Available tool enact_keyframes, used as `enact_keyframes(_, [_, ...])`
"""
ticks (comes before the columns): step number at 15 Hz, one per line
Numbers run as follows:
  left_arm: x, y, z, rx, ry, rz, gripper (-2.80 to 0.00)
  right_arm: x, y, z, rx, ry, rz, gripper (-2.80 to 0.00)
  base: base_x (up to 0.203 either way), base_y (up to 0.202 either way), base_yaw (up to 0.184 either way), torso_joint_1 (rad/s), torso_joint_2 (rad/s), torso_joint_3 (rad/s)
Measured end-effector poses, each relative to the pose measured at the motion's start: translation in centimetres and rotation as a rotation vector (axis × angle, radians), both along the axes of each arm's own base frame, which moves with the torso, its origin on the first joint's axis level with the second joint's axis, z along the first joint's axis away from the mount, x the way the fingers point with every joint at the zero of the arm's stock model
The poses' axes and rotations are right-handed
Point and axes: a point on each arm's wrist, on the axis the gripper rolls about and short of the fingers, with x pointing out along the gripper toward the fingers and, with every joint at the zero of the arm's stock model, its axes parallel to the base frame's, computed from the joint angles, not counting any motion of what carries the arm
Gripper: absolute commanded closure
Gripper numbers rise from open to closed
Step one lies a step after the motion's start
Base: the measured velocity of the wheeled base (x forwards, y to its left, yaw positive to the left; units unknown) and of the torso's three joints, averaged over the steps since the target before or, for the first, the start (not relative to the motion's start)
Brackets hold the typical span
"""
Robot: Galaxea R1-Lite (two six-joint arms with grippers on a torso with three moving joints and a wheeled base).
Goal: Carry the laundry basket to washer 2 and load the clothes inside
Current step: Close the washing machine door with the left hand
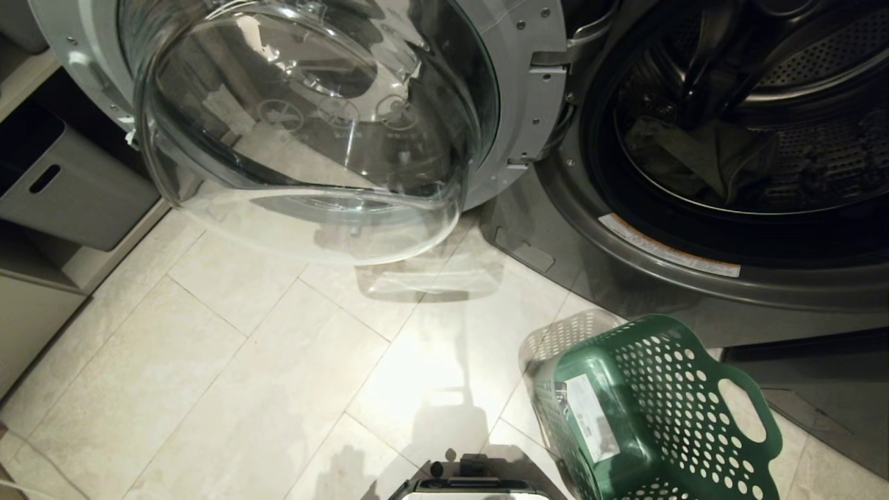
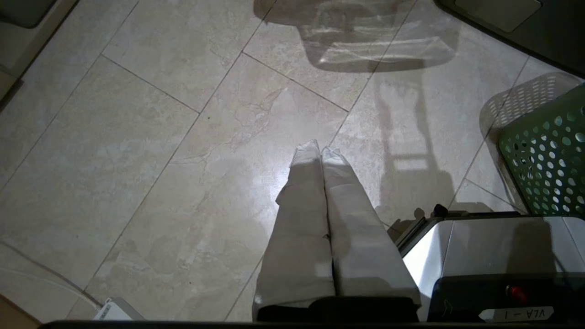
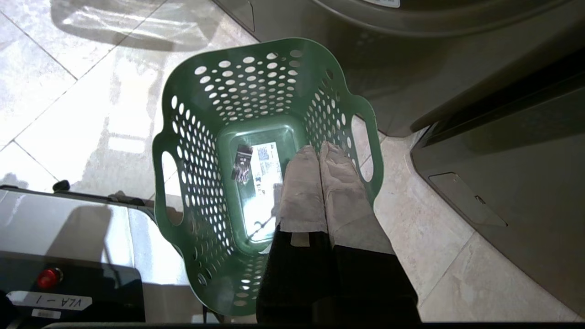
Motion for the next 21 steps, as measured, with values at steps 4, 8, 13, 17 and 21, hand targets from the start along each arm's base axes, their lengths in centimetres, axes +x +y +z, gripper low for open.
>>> enact_keyframes(4, [0.00,0.00,0.00,-0.001,0.000,0.000,0.00,0.00,0.00,0.00,0.001,0.000,0.000,0.00,0.000,0.000,0.000,0.002,0.01,0.204])
enact_keyframes(8, [0.00,0.00,0.00,-0.001,0.000,0.000,0.00,0.00,0.00,0.00,0.003,0.001,-0.001,0.00,0.000,0.000,0.000,0.004,0.00,0.203])
enact_keyframes(13, [0.00,0.00,0.00,-0.001,0.000,0.000,0.00,0.01,0.00,0.00,0.006,0.001,-0.001,0.00,0.000,0.000,0.000,0.004,0.00,0.199])
enact_keyframes(17, [0.00,0.00,0.00,-0.002,0.000,0.000,0.00,0.01,-0.01,0.00,0.010,0.002,-0.005,0.00,0.000,0.000,0.000,0.001,0.00,0.207])
enact_keyframes(21, [0.00,0.00,0.00,-0.003,0.000,0.001,0.00,0.01,-0.02,0.00,0.021,0.003,-0.007,0.00,0.000,0.000,0.000,0.003,0.00,0.201])
